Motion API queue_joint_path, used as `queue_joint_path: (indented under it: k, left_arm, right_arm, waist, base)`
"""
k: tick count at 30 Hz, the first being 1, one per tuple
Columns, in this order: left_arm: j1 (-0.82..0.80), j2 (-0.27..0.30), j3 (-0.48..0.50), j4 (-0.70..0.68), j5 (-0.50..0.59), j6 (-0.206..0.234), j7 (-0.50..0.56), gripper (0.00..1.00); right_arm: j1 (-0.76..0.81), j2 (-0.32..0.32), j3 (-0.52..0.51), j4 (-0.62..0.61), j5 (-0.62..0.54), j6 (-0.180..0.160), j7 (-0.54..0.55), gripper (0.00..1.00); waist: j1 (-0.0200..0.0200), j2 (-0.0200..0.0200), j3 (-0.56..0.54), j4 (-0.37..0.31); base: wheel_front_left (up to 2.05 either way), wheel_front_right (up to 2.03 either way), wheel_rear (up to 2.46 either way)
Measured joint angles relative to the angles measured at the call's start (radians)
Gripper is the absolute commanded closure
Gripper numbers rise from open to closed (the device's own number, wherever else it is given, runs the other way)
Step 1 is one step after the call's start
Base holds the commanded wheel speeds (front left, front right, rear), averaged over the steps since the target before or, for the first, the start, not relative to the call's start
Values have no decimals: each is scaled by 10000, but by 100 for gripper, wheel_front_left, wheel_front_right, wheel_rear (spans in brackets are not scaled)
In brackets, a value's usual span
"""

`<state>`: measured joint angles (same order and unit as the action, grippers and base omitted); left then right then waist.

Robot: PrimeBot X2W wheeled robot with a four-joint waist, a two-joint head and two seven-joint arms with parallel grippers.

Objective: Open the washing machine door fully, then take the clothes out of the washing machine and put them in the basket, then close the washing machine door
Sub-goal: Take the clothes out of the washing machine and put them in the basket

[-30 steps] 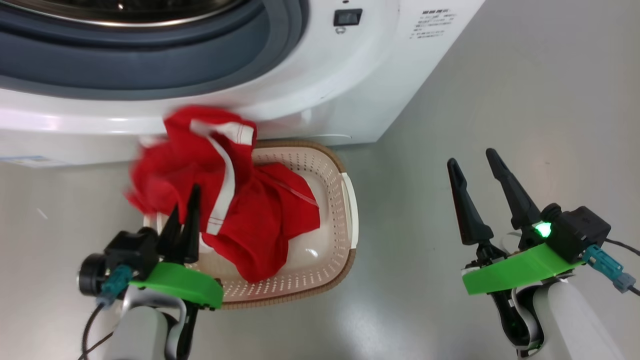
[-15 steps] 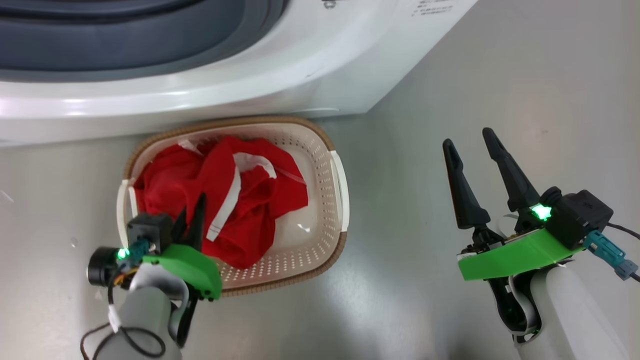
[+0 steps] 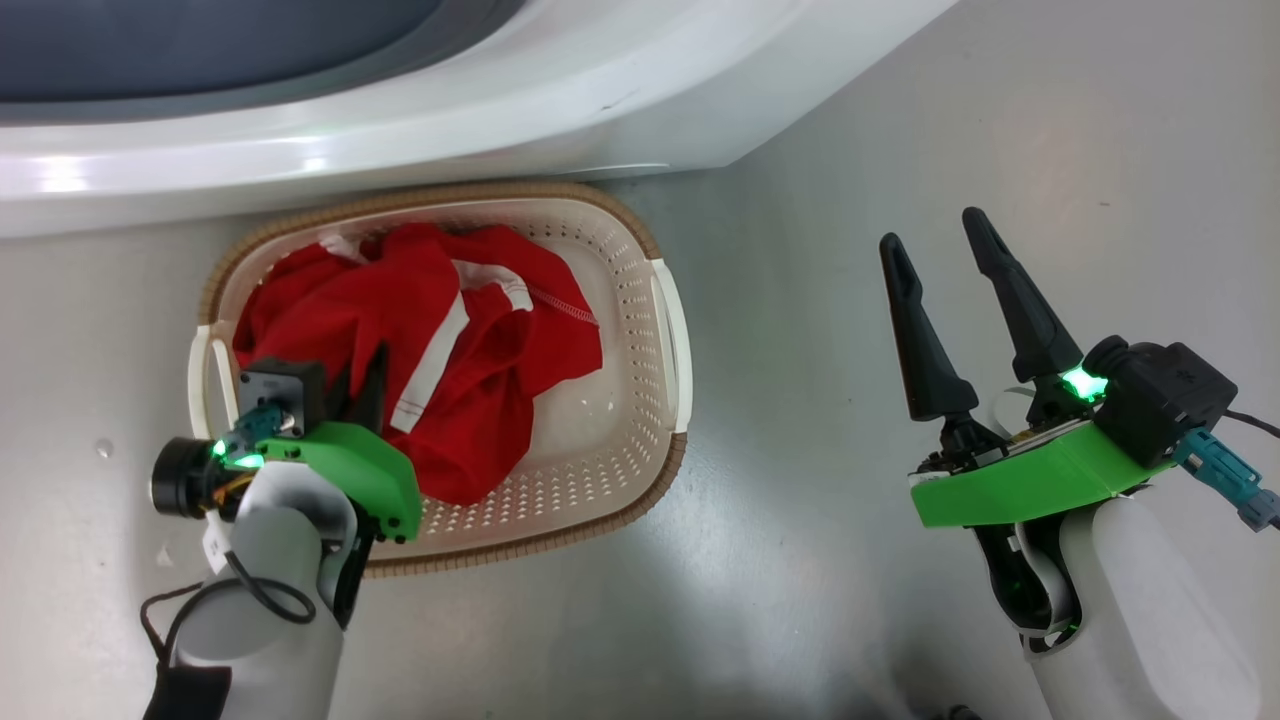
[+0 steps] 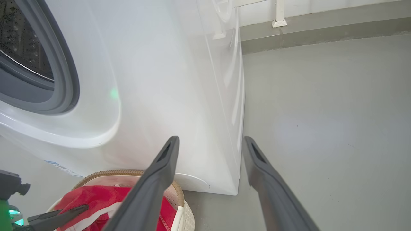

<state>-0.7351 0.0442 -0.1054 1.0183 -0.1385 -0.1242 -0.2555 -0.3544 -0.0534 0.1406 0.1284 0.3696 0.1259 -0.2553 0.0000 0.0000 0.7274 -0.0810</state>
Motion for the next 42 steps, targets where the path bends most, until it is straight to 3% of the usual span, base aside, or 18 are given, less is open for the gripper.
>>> queue_joint_path:
  k: [1, 4, 5, 6, 23, 42]
  left_arm:
    - [-114, 6, 0, 81, 0, -8, 0, 98]
    - [-200, 6, 8, 192, -4, -8, 0, 61]
    - [-224, 6, 15, 203, -4, -8, 0, 35]
    - [-236, 4, 27, 201, -6, -8, 0, 2]
    - [420, -27, 424, -767, -142, -10, 0, 0]
    - [2452, -56, 1260, -3457, -142, -10, 0, 0]
  right_arm:
    - [-13, 0, 0, 2, -2, 0, -2, 0]
    - [-13, 0, -2, 4, -2, 0, -2, 0]
    - [-13, 0, -4, 8, -2, 0, -2, 0]
    - [-13, 0, -8, 8, -2, 0, -2, 0]
    - [38, -4, -219, 286, -44, 0, -2, 0]
    - [1252, 0, -278, 665, -105, 0, 0, 0]
  waist:
    - [0, 0, 50, -4]
    - [0, 0, 38, 12]
    - [0, 0, 22, 22]
    - [0, 0, 3, 34]
    - [0, 0, -927, 293]
    - [0, 0, -3057, 525]
  base:
    - [0, 0, 0]
    - [0, 0, 0]
    - [0, 0, 0]
    - [0, 0, 0]
    - [0, 0, 0]
    - [0, 0, 0]
